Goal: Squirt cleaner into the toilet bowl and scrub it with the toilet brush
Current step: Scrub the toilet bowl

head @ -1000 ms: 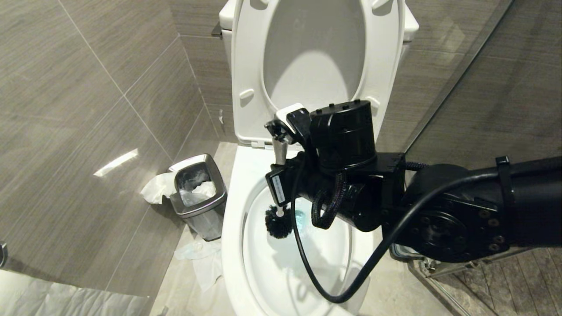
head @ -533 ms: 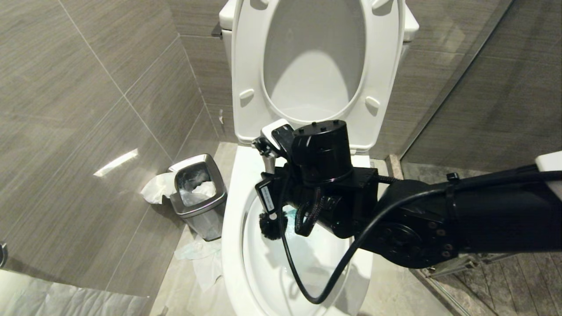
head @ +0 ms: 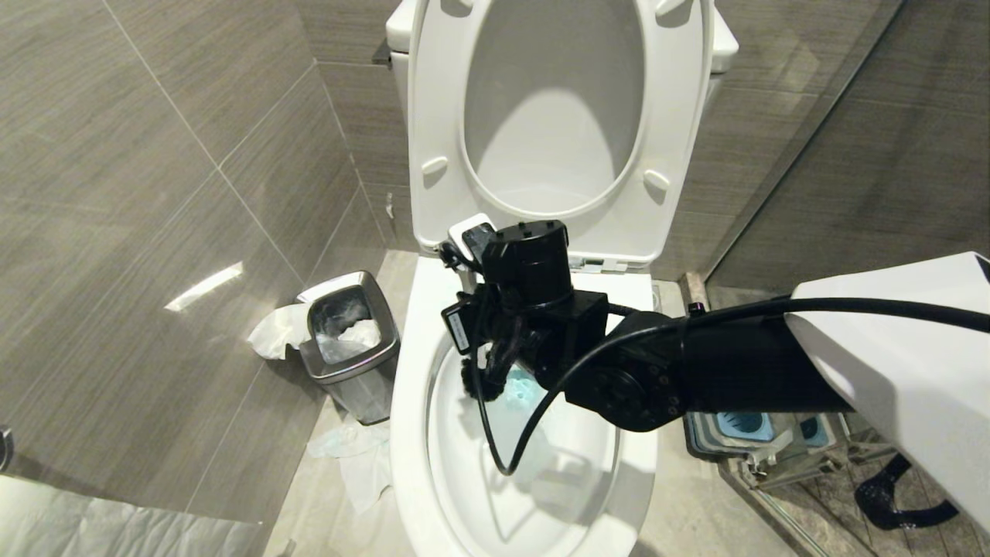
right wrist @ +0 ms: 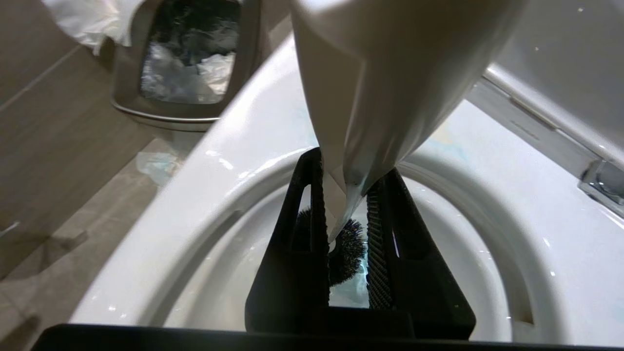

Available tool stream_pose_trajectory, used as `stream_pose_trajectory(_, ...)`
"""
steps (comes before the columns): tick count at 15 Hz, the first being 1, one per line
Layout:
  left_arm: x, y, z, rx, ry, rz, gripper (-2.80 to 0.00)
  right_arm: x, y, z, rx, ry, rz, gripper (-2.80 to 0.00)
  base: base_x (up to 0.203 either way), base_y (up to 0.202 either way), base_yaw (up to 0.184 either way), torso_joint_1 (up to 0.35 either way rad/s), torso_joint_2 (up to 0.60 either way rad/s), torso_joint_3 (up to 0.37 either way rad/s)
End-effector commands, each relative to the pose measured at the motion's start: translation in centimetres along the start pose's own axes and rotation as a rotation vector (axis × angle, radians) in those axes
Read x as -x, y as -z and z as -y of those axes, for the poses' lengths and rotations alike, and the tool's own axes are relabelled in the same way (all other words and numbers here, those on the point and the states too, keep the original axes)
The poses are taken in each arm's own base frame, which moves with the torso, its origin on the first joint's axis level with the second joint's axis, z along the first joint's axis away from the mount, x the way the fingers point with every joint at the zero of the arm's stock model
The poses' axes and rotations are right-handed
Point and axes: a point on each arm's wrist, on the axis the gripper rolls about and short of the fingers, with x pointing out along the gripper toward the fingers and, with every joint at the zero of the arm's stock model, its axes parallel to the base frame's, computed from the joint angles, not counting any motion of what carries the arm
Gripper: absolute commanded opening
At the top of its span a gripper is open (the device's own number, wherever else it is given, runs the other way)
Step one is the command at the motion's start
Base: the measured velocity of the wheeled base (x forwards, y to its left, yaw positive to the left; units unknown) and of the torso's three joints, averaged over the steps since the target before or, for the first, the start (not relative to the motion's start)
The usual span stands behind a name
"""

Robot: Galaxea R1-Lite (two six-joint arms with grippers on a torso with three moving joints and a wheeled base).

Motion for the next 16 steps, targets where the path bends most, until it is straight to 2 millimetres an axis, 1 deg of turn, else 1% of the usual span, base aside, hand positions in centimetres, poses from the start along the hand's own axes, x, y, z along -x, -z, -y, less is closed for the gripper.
stream_pose_trajectory(1,0.0,0.1,0.0,0.0,-0.001,-0.003,-2.8,-0.8,0.4,1.1,0.0,0.03,-0.008,-2.8,0.0,0.0,0.0,0.0,0.0,0.0)
stream_pose_trajectory(4,0.0,0.1,0.0,0.0,0.001,-0.003,-2.8,-0.4,-0.2,4.0,-0.017,0.086,-0.002,-2.8,0.0,0.0,0.0,0.0,0.0,0.0)
stream_pose_trajectory(6,0.0,0.1,0.0,0.0,0.001,-0.003,-2.8,0.5,-0.5,5.1,-0.02,0.102,-0.008,-2.8,0.0,0.0,0.0,0.0,0.0,0.0)
stream_pose_trajectory(7,0.0,0.1,0.0,0.0,0.001,-0.003,-2.8,1.4,-0.7,5.5,-0.021,0.104,-0.01,-2.8,0.0,0.0,0.0,0.0,0.0,0.0)
stream_pose_trajectory(10,0.0,0.1,0.0,0.0,0.001,-0.003,-2.8,5.0,-1.1,6.7,-0.017,0.1,-0.022,-2.8,0.0,0.0,0.0,0.0,0.0,0.0)
stream_pose_trajectory(14,0.0,0.1,0.0,0.0,0.001,-0.003,-2.8,8.9,0.3,7.0,0.004,0.076,-0.076,-2.8,0.0,0.0,0.0,0.0,0.0,0.0)
stream_pose_trajectory(16,0.0,0.1,0.0,0.0,-0.001,-0.003,-2.8,11.2,1.1,6.3,0.02,0.039,-0.098,-2.8,0.0,0.0,0.0,0.0,0.0,0.0)
